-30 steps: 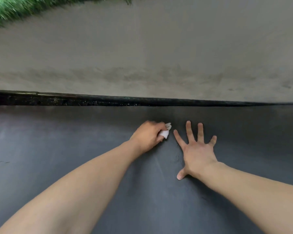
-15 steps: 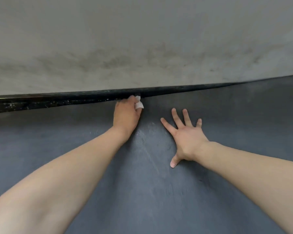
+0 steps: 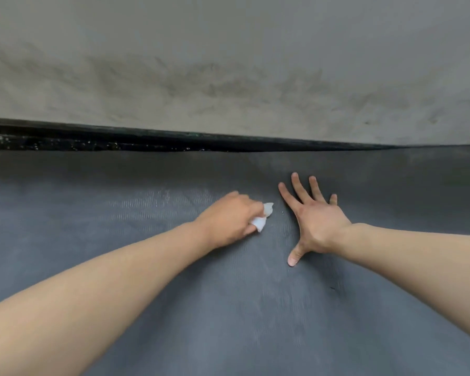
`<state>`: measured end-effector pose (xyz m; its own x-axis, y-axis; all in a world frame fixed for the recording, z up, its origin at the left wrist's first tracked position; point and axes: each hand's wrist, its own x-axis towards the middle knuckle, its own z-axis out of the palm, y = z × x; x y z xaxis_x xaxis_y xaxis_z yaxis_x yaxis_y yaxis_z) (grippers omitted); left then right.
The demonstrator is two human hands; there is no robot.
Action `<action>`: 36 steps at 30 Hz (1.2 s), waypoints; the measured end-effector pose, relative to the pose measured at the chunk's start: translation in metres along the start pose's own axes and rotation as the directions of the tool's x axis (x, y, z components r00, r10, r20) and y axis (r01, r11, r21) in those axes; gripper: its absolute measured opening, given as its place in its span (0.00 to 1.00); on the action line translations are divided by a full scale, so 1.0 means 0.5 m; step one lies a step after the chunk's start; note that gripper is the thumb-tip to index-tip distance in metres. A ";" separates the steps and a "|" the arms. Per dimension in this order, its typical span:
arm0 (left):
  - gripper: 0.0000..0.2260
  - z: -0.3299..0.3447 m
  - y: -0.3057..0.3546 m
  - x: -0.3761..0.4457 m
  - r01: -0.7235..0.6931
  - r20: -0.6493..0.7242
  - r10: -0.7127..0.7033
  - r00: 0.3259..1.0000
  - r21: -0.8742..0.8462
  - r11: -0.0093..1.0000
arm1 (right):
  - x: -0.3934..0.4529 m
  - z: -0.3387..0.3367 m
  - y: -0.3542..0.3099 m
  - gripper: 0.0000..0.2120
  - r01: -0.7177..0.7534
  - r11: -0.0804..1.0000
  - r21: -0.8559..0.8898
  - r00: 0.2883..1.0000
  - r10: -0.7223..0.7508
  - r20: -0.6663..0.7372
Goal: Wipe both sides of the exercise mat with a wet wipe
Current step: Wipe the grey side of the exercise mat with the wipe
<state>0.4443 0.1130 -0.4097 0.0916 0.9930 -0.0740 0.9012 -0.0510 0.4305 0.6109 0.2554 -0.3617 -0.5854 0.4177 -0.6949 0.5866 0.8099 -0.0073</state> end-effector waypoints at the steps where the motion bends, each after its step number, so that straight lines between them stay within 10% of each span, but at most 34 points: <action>1: 0.06 -0.008 -0.024 0.006 0.015 -0.044 -0.013 0.999 0.054 0.998 | -0.001 0.000 0.001 0.85 -0.003 1.000 0.003 1.000 0.003 0.003; 5: 0.08 -0.011 -0.054 0.004 0.427 -0.339 -0.399 0.852 0.009 0.904 | 0.001 0.004 0.002 0.85 0.002 1.000 -0.011 1.000 -0.002 -0.010; 11: 0.08 0.046 0.082 -0.017 0.148 -0.128 -0.143 0.981 0.032 0.988 | -0.020 0.019 0.013 0.83 0.033 0.999 0.009 0.998 -0.032 -0.051; 16: 0.09 0.031 0.061 -0.026 0.431 -0.308 -0.405 0.861 0.019 0.902 | -0.079 0.054 0.025 0.75 0.094 0.991 0.096 0.987 -0.080 -0.142; 21: 0.07 0.056 0.161 -0.053 0.066 0.022 -0.068 0.997 0.076 0.995 | -0.154 0.107 -0.004 0.78 0.072 0.994 0.086 0.989 -0.061 -0.133; 26: 0.08 0.024 0.091 -0.065 0.491 -0.282 -0.460 0.842 0.043 0.870 | -0.189 0.189 -0.028 0.81 0.056 0.998 0.001 0.997 -0.056 -0.046; 32: 0.07 0.102 0.217 -0.134 -0.043 0.044 0.041 0.998 0.033 0.999 | -0.184 0.191 -0.033 0.81 0.045 0.998 -0.041 0.998 -0.047 -0.051; 36: 0.09 0.045 0.118 -0.120 0.357 -0.206 -0.338 0.918 0.061 0.932 | -0.184 0.188 -0.034 0.81 0.033 0.999 -0.036 0.999 -0.034 -0.029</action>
<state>0.5014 0.0479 -0.4002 -0.3079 0.9510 -0.0277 0.8987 0.3003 0.3196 0.7074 0.1645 -0.3653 -0.6210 0.4015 -0.6732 0.5464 0.8375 -0.0046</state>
